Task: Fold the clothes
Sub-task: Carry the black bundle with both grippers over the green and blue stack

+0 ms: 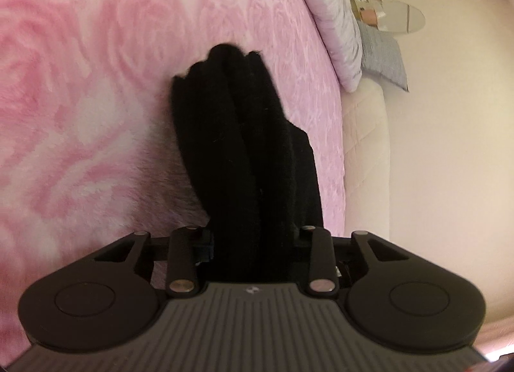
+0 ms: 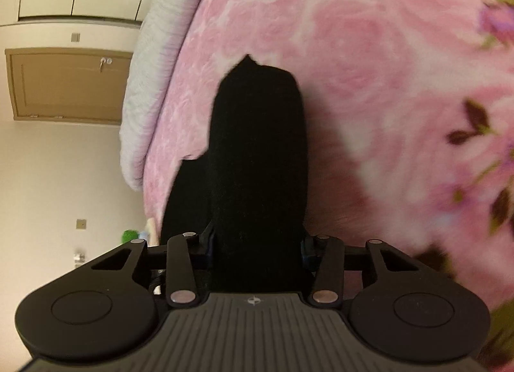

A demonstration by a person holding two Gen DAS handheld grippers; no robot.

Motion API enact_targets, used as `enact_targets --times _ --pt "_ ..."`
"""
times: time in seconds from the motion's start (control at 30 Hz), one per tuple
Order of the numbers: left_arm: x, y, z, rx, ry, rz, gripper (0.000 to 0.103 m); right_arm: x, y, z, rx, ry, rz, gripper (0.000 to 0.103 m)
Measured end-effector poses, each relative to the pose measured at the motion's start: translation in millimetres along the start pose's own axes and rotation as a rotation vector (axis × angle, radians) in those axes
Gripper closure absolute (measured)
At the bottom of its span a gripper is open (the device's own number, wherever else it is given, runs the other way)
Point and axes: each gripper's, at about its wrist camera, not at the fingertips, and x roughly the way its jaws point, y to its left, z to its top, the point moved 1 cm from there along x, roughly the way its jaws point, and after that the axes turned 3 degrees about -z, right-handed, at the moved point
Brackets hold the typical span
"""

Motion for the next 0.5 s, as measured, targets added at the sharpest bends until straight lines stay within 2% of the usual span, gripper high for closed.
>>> enact_targets --times 0.17,0.33,0.5 --pt "-52 -47 -10 -0.058 -0.087 0.02 0.074 -10 68 2 -0.029 0.073 0.04 0.059" --pt "-110 -106 -22 -0.08 -0.229 0.034 0.074 -15 140 2 -0.074 0.155 0.109 0.059" --pt "-177 -142 -37 -0.089 -0.387 0.042 0.074 -6 211 -2 -0.144 0.252 0.182 0.059"
